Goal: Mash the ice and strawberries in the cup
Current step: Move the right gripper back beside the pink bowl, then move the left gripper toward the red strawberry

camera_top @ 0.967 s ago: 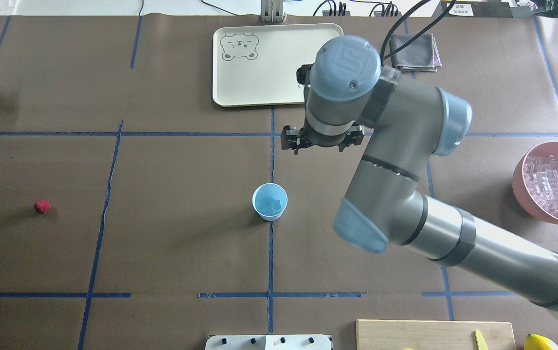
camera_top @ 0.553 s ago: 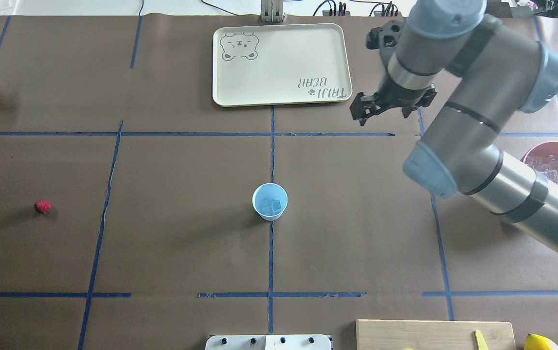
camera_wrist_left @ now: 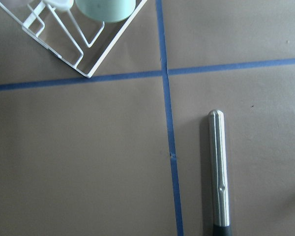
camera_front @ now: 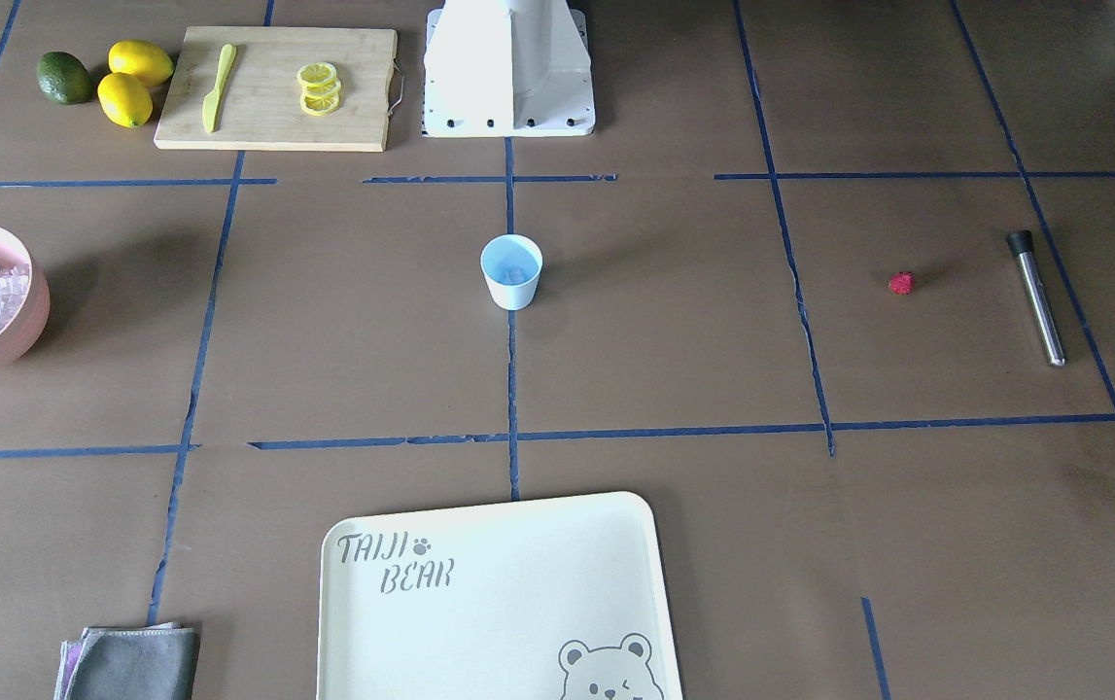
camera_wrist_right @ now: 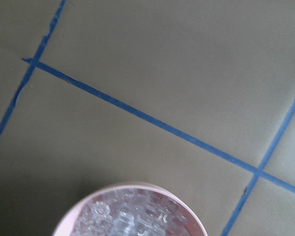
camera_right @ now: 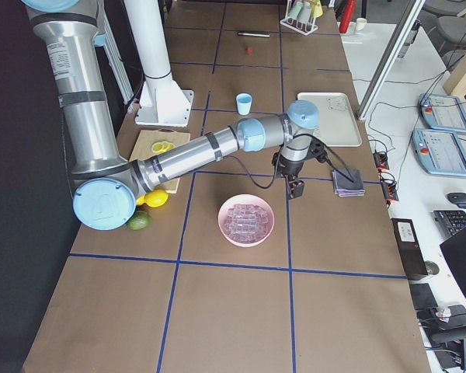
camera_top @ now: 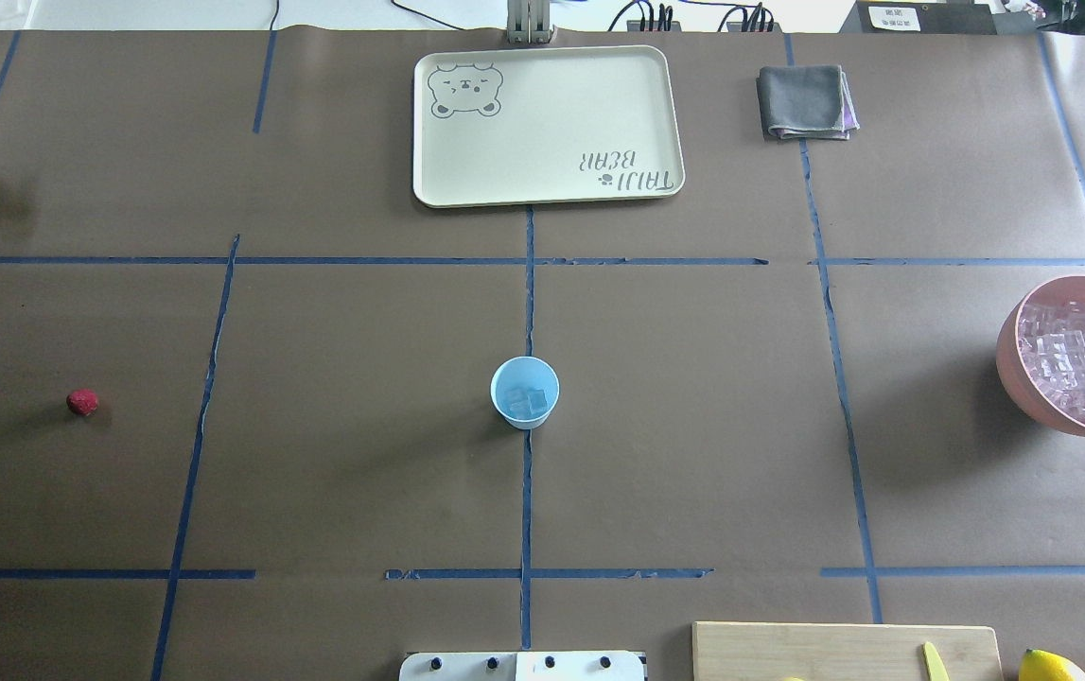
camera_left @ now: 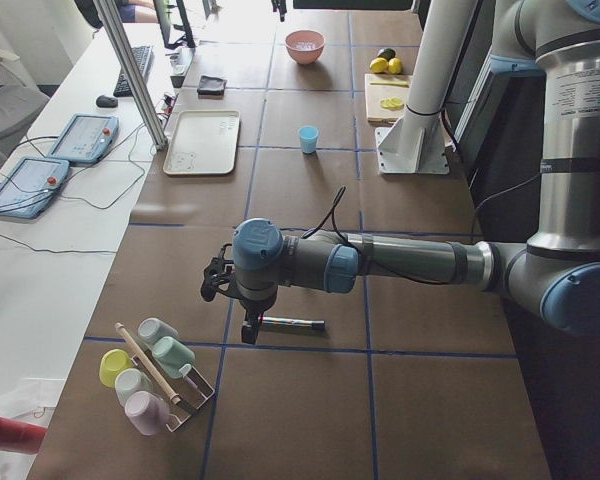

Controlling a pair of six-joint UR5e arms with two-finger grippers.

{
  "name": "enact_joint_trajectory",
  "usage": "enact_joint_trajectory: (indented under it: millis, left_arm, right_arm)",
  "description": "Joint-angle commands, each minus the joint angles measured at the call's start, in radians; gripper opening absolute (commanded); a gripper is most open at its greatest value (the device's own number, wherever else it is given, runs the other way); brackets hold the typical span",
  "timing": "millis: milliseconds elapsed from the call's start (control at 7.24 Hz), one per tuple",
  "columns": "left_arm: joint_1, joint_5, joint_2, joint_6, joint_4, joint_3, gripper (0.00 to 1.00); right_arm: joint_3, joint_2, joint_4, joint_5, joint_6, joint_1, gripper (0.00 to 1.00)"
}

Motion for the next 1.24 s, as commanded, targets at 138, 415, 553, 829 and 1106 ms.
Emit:
enact_joint_trajectory:
  millis: [138,415,553,829,1106]
  left_arm:
    - [0.012,-0.001,-0.021,-0.012,-0.032,-0.025,1.00]
    - [0.151,0.003,-0.018,-0.198,-0.072,-0.117,1.00]
    - [0.245,0.012,-0.007,-0.368,-0.072,-0.173,1.00]
    - [0.358,0.037,0.049,-0.567,-0.209,-0.180,1.00]
    - [0.509,0.149,0.084,-0.778,-0.397,-0.166,1.00]
  right_arm:
    - [0.001,-0.244,0.001,0.038,-0.150,0.201,1.00]
    - [0.014,-0.273,0.001,0.038,-0.147,0.209,1.00]
    - [0.018,-0.271,0.001,0.038,-0.147,0.209,1.00]
    - [0.023,-0.274,0.001,0.039,-0.149,0.209,1.00]
    - [0.027,-0.276,0.001,0.039,-0.149,0.209,1.00]
